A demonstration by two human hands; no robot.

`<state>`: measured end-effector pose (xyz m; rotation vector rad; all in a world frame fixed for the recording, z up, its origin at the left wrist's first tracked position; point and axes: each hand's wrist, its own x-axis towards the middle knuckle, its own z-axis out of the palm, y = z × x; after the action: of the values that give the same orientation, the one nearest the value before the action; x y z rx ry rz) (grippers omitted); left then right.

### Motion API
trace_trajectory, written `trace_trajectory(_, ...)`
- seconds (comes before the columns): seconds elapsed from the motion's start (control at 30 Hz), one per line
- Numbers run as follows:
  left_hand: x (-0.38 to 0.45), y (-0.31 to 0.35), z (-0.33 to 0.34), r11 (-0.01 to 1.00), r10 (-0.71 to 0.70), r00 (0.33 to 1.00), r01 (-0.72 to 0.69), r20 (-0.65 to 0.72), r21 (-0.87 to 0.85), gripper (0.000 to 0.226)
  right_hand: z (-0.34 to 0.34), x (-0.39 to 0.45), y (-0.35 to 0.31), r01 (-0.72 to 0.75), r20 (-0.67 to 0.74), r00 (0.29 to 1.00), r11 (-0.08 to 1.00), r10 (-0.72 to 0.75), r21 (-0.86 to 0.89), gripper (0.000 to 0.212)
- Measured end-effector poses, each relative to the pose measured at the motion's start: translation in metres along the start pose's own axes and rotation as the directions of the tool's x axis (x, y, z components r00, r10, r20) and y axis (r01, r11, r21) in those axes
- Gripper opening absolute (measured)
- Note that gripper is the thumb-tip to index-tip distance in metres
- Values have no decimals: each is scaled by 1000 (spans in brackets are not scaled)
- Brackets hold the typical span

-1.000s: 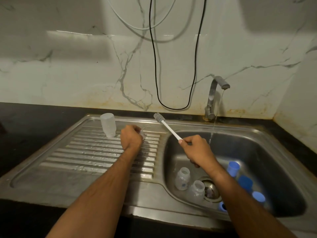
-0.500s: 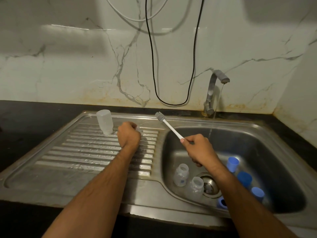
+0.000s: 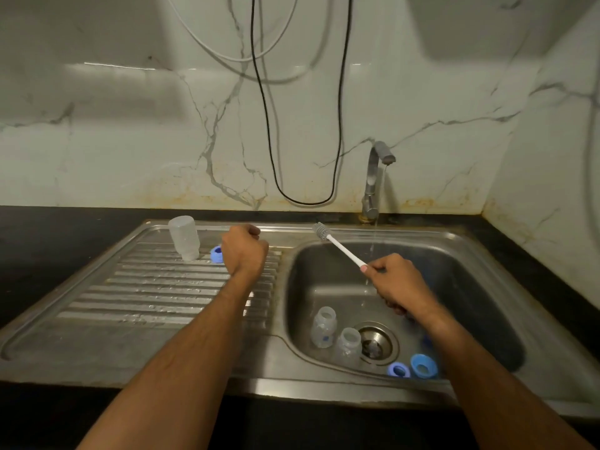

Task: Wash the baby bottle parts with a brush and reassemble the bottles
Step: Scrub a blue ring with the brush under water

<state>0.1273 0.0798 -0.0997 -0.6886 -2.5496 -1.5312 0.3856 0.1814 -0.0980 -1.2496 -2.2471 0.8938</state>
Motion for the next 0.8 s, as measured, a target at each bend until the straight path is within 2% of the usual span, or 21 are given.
trace_trajectory(0.1, -21, 20, 27, 999, -5, 998, 7, 67, -38, 23, -26, -8, 23, -61, -54, 997, 998, 60, -25, 19)
trace_trajectory(0.17, -37, 32, 48, 998, 27, 992, -20, 121, -62, 22, -40, -12, 39, -88, -93, 992, 995, 84, -40, 28)
trace_trajectory(0.43, -107, 74, 141, 988, 143, 931, -112, 337, -108, 22, -84, -11, 91, -191, -144, 970, 981, 194, 37, 36)
trace_trajectory(0.57, -121, 85, 179, 986, 157, 870, -112, 468, -122, 18, -89, -1, 101, -200, -151, 966, 977, 208, 69, 40)
trace_trajectory(0.8, -130, 85, 236, 971, 229, 706, -215, 670, -105, 26, -90, 19, 118, -216, -139, 964, 971, 228, 100, 40)
